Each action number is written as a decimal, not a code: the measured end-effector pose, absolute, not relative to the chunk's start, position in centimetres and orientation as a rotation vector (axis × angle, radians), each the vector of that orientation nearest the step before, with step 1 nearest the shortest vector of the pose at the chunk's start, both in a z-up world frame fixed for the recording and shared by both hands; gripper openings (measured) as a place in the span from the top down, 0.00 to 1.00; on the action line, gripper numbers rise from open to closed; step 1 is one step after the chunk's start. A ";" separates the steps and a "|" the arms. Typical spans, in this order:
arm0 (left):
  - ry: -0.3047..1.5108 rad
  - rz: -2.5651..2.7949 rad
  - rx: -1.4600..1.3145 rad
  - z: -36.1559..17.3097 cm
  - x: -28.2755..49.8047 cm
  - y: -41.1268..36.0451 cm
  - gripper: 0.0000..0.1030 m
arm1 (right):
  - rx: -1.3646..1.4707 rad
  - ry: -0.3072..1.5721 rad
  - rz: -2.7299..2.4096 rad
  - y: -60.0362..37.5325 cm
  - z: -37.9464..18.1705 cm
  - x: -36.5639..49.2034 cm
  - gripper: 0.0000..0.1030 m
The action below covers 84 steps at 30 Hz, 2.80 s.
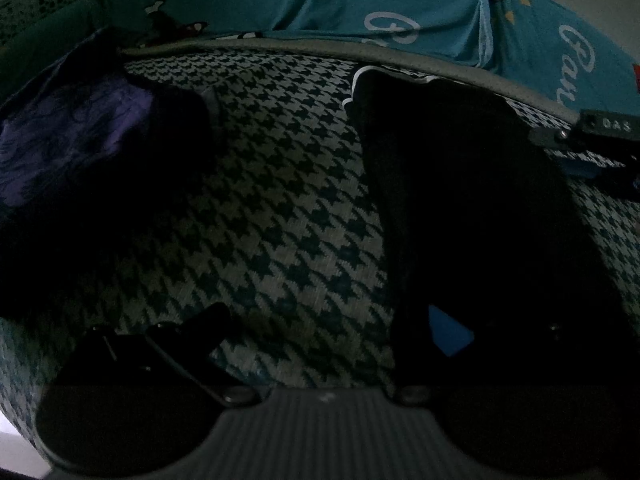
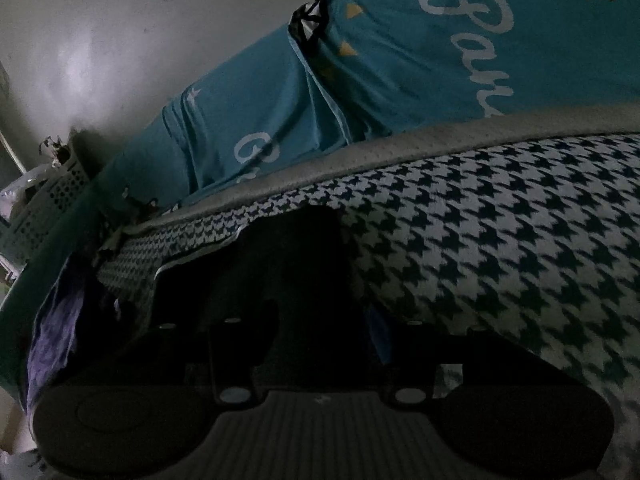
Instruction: Fold clothes
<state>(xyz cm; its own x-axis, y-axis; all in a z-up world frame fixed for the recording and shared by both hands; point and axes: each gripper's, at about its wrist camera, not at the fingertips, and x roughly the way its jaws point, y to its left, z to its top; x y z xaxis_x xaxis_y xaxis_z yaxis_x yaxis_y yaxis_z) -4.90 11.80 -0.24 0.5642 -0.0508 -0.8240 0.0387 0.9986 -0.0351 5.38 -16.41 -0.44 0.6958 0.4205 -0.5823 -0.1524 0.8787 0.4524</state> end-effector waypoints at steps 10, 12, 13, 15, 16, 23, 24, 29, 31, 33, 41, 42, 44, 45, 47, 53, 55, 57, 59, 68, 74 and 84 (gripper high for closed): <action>0.963 -0.063 0.000 -0.3 -5.0 11.8 0.00 | 0.433 0.736 0.391 -16.8 -1.0 8.9 0.51; 0.964 -0.065 0.002 -0.4 -5.0 11.8 0.00 | 0.439 0.744 0.425 -16.6 -1.1 9.4 0.51; 0.964 -0.066 0.002 -0.4 -5.0 11.8 0.00 | 0.440 0.746 0.444 -16.4 -1.2 9.7 0.51; 0.964 -0.067 0.003 -0.4 -5.0 11.8 0.00 | 0.436 0.748 0.483 -16.0 -1.4 10.0 0.51; 0.964 -0.068 0.004 -0.4 -5.0 11.8 0.00 | 0.435 0.749 0.503 -15.9 -1.5 10.1 0.51; 0.964 -0.073 0.002 -0.4 -4.9 11.9 0.00 | 0.434 0.749 0.602 -14.6 -2.2 11.1 0.57; 0.964 -0.074 0.003 -0.4 -4.9 11.9 0.00 | 0.429 0.744 0.604 -14.4 -2.3 11.2 0.57; 0.963 -0.072 0.005 -0.3 -4.7 11.6 0.00 | 0.382 0.732 0.579 -13.4 -2.4 11.4 0.78; 0.962 -0.071 0.004 -0.2 -4.6 11.5 0.00 | 0.348 0.719 0.570 -12.9 -2.1 11.1 0.81; 0.962 -0.069 0.003 -0.1 -4.5 11.3 0.00 | 0.333 0.710 0.552 -12.8 -1.8 10.9 0.84; 0.887 -0.115 0.005 1.2 -4.4 10.0 0.00 | 0.318 0.605 0.395 -15.8 1.3 8.9 0.94; 0.874 -0.126 0.010 1.4 -4.6 9.7 0.00 | 0.319 0.593 0.363 -16.6 1.7 8.6 0.94; 0.849 -0.146 0.019 1.8 -4.8 9.1 0.00 | 0.326 0.569 0.283 -18.7 2.3 8.1 0.94; 0.838 -0.155 0.023 2.0 -4.9 8.8 0.00 | 0.330 0.556 0.243 -19.8 2.7 7.8 0.94; 0.832 -0.167 0.030 2.1 -5.0 8.2 0.00 | 0.336 0.531 0.164 -21.9 3.3 7.2 0.94; 0.815 -0.180 0.052 2.2 -5.1 7.1 0.00 | 0.396 0.443 -0.155 -29.3 5.8 5.4 0.94; 0.809 -0.182 0.060 2.2 -5.2 6.8 0.00 | 0.409 0.446 -0.188 -30.3 6.0 4.5 0.91; 0.809 -0.189 0.067 2.2 -5.3 6.5 0.00 | 0.422 0.449 -0.222 -31.4 6.2 3.5 0.84; 0.814 -0.198 0.073 2.1 -5.4 6.3 0.00 | 0.435 0.452 -0.256 -32.4 6.4 2.6 0.65; 0.841 -0.274 0.094 1.2 -6.6 5.2 0.00 | 0.487 0.476 -0.368 -35.8 7.3 -1.7 0.60; 0.853 -0.322 0.112 0.6 -7.8 4.9 0.00 | 0.524 0.538 -0.299 -34.8 7.0 -5.3 0.54; 0.852 -0.371 0.116 0.2 -10.2 5.4 0.00 | 0.514 0.614 -0.205 -30.4 6.9 -12.7 0.45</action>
